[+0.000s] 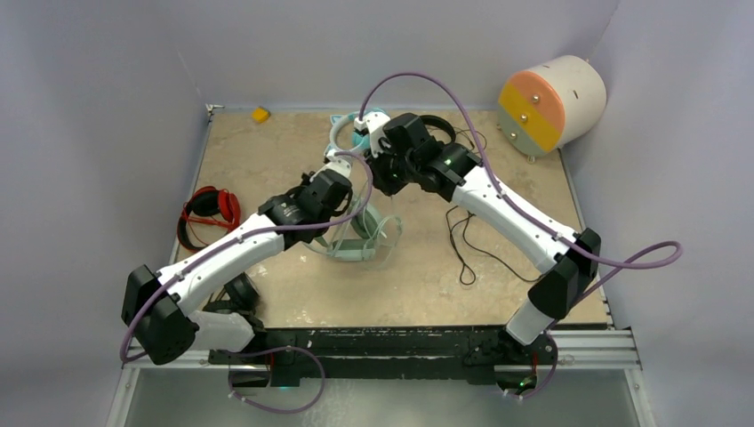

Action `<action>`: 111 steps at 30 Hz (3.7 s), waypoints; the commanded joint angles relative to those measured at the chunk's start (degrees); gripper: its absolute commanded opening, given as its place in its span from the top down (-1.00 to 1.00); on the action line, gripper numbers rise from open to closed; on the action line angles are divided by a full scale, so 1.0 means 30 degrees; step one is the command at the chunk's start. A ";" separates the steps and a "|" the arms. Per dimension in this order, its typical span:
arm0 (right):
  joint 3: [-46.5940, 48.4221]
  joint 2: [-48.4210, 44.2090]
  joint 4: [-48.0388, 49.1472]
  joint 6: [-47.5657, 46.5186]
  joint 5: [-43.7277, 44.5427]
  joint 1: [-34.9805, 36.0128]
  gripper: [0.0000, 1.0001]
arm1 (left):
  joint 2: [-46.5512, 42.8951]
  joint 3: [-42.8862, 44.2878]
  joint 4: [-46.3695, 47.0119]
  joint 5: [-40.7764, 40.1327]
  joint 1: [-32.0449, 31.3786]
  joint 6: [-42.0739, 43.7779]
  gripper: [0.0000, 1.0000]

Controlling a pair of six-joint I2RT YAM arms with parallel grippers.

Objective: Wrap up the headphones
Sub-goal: Wrap the headphones cable around the headphones.

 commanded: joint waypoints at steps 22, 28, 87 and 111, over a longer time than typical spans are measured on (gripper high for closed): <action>-0.4613 0.0205 0.5309 0.1220 -0.5022 -0.5953 0.48 | -0.3542 0.5672 -0.5433 1.3459 -0.0262 -0.5582 1.00; -0.7224 -0.0240 0.8269 0.2420 -0.7002 -0.6077 0.47 | -0.3645 0.7906 -0.5323 1.8324 0.2715 -0.7550 1.00; -1.7240 -0.8807 1.3145 0.4321 -0.8302 -0.6147 0.01 | -0.0685 1.1055 -0.6061 1.7587 0.4199 -0.9741 1.00; -1.7419 -0.9757 1.3534 0.4975 -0.9067 -0.6150 -0.50 | -0.0843 1.0544 -0.5651 1.8098 0.4209 -0.9950 1.00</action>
